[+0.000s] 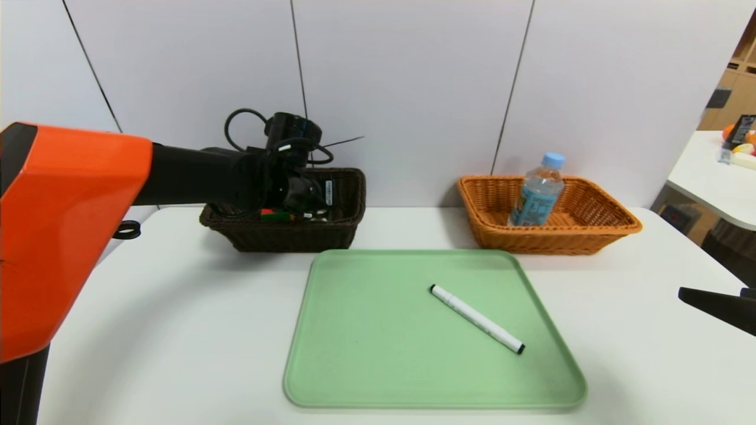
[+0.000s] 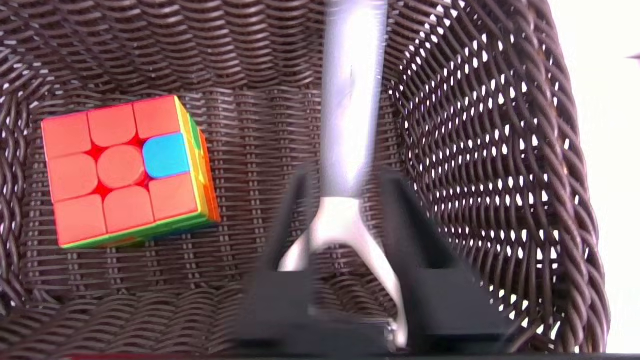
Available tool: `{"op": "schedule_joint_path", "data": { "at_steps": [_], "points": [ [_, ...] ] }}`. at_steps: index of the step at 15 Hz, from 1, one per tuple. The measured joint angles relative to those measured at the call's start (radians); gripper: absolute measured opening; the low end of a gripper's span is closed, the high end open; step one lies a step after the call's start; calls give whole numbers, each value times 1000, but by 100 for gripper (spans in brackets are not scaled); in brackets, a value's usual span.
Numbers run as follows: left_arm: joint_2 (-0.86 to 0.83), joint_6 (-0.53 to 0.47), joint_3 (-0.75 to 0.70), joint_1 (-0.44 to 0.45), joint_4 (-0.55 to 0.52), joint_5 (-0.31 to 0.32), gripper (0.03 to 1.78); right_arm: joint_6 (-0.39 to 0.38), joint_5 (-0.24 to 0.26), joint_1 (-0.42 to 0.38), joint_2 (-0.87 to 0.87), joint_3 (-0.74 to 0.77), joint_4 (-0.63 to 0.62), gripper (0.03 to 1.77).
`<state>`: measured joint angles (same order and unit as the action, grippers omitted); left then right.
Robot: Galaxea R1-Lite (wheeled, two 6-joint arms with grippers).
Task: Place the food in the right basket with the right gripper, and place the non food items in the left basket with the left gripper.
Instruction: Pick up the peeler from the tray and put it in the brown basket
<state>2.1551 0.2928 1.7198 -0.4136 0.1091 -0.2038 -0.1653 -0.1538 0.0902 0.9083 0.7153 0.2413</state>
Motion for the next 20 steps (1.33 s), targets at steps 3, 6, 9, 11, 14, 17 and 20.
{"op": "schedule_joint_path", "data": {
  "at_steps": [3,6,9,11,14,17,20],
  "points": [
    [11,1,6,1,0,-3,95,0,0,0,-2,0,0,170],
    [17,15,11,0,0,-1,119,1,0,0,-3,0,0,170],
    [15,15,29,-4,3,-2,135,-1,-1,0,-3,1,-2,170],
    [-7,6,48,-19,20,-3,143,-23,-3,0,-1,13,-4,170],
    [-67,-52,69,-54,87,-39,152,-18,-4,2,15,44,4,170],
    [-167,-104,10,-84,169,-64,158,72,-12,11,48,96,27,170],
    [-309,-163,-141,-106,195,-67,162,188,-29,17,119,171,78,170]
  ]
}}
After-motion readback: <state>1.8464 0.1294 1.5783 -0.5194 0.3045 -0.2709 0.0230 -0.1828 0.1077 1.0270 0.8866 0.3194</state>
